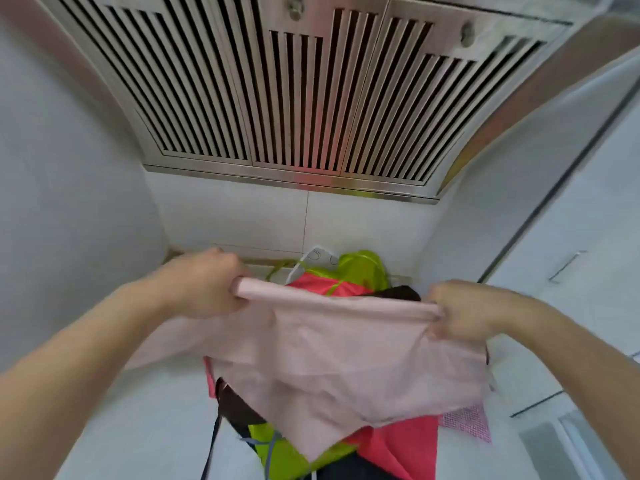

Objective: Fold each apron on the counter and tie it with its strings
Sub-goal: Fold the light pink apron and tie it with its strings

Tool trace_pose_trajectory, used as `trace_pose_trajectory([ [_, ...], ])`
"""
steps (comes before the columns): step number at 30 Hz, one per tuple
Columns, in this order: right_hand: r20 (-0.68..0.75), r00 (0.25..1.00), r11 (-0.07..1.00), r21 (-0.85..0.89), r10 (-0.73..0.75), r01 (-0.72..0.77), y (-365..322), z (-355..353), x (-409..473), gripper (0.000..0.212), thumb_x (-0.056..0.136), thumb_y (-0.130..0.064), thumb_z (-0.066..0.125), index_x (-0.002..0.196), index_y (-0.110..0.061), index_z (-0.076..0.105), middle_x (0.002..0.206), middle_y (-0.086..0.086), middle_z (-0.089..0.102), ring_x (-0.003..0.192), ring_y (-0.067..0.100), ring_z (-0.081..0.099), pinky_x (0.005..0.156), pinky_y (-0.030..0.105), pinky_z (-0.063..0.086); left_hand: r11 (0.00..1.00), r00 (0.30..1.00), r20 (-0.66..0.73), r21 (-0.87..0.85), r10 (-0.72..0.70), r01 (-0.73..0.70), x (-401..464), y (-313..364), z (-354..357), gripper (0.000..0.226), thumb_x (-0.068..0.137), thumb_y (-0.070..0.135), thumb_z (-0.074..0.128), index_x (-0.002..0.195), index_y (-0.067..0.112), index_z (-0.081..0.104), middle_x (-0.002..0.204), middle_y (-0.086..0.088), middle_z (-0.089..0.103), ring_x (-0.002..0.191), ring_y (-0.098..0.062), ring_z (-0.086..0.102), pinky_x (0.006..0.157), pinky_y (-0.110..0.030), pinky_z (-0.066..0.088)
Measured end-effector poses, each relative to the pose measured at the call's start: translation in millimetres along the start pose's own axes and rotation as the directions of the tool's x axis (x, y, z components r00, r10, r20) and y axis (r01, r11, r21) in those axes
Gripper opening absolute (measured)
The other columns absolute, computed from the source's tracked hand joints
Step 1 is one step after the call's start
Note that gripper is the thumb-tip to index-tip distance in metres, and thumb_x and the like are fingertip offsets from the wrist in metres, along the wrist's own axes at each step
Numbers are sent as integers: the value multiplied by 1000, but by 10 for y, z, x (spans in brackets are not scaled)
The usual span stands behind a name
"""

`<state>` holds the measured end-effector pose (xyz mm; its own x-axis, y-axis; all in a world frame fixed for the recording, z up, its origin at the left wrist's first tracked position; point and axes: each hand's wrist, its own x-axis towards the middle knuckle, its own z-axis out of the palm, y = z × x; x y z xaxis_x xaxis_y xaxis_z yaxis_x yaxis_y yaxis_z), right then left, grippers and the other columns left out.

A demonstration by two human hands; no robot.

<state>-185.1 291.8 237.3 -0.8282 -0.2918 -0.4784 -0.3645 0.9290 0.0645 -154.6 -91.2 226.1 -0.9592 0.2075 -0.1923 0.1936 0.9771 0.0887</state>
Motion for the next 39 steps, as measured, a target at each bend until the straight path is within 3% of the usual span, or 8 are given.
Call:
trace_pose_trajectory([
  [3,-449,888,995,63,96,-75,49,-550,-367,20,88,-13,61,72,-25,56,75,0,65,76,27,62,66,41,52,998,944,-326,20,-52,62,-164,-83,-577,30,87,35,72,67,30,50,71,8,59,74,-25,58,63,-38,51],
  [7,-972,146,983,184,183,-7,-185,-489,-904,43,73,2,65,106,-23,58,93,9,67,86,39,61,65,45,48,982,307,-950,-102,-50,-156,-562,64,-848,22,77,4,69,85,17,53,75,-3,55,72,-32,51,61,-40,39],
  [11,-115,991,988,-128,74,-89,-551,525,-720,37,90,-6,52,115,-32,48,120,9,66,116,33,64,89,43,54,982,990,6,122,142,-142,-587,-202,220,47,76,24,68,118,40,54,110,15,65,96,-14,64,77,-35,57],
  [13,183,981,992,-120,67,-45,-589,858,-687,34,97,-9,48,128,-20,54,133,12,61,128,31,58,97,36,50,972,918,372,128,139,-199,-638,-317,637,41,66,46,63,106,36,57,103,14,67,92,-12,65,76,-32,59],
  [22,-212,977,819,560,-2,123,-428,805,-804,26,81,-6,64,79,-31,56,75,-10,61,68,7,54,63,31,44,952,991,-19,-278,131,-131,-726,-405,364,14,72,24,65,76,34,56,78,19,64,70,-2,58,67,-28,51],
  [28,-513,858,778,529,-24,338,-755,350,-906,41,77,10,62,77,-31,69,82,-11,72,83,8,67,71,26,50,1000,919,393,-28,0,12,-909,-233,139,80,54,72,78,125,46,51,116,26,56,109,-6,63,96,-32,56],
  [33,-539,815,783,406,-211,471,-1334,34,-753,39,75,3,60,91,-28,75,93,-8,69,94,10,64,84,41,53,843,940,38,-456,340,-287,-950,639,105,53,77,67,77,122,51,54,109,35,60,99,12,58,86,-14,49],
  [39,-850,366,849,477,380,227,-1480,293,-532,53,85,-22,77,130,-18,48,126,-2,45,122,20,49,106,34,42,599,977,-176,-772,123,-214,-918,776,140,19,100,16,58,88,17,73,66,13,63,56,-4,54,56,-22,42],
])
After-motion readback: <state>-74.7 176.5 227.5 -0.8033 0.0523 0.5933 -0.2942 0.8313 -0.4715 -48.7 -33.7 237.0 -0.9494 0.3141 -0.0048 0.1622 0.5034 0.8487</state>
